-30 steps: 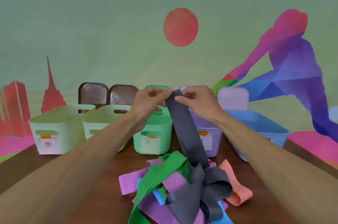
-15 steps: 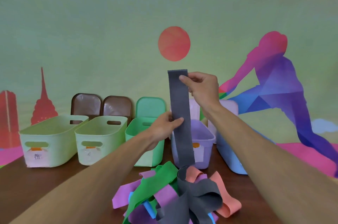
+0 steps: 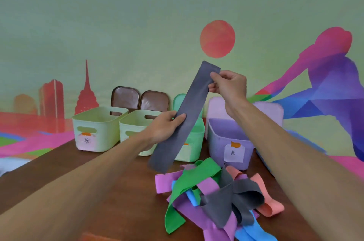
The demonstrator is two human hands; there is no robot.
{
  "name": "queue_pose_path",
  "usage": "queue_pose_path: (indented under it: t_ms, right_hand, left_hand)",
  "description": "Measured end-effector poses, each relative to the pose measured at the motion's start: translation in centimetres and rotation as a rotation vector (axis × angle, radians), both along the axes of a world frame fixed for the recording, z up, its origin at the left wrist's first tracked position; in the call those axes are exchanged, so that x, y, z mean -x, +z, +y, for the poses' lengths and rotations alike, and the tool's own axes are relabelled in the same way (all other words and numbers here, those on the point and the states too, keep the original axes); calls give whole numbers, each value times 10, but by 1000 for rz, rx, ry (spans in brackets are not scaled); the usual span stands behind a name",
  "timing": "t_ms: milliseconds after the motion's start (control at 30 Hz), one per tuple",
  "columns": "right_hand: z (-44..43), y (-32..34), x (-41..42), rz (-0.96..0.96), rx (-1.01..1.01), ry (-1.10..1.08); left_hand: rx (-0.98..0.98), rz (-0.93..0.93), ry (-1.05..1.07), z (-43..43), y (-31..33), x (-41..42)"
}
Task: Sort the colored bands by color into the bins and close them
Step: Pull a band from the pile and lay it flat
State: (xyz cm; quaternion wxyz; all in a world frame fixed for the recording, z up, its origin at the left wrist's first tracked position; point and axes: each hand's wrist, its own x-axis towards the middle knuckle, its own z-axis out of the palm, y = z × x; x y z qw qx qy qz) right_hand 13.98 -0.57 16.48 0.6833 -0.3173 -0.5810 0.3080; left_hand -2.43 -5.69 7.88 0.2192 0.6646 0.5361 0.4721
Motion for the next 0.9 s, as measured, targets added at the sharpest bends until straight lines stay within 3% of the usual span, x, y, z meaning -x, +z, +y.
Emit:
queue_pose_path:
  t_ms: [200,333,500,667,900]
  right_hand:
    - [15,-62,54,-314,91,107]
    - [25,-104,84,-557,170,55]
    - [37,-153,121,-833,266,68]
    - [59,-188,140,-1053,306,-8]
    - [87,-219,149,-1252,329,-74]
  left_hand:
    - [135,187,159,-37,-42,57]
    - [347,33,134,-52,-83,86]
    - [546,-24,103,-56,-117,104]
    - [722,-396,-47,-58,-134,105]
    - [803,-300,-67,-40,-147,117]
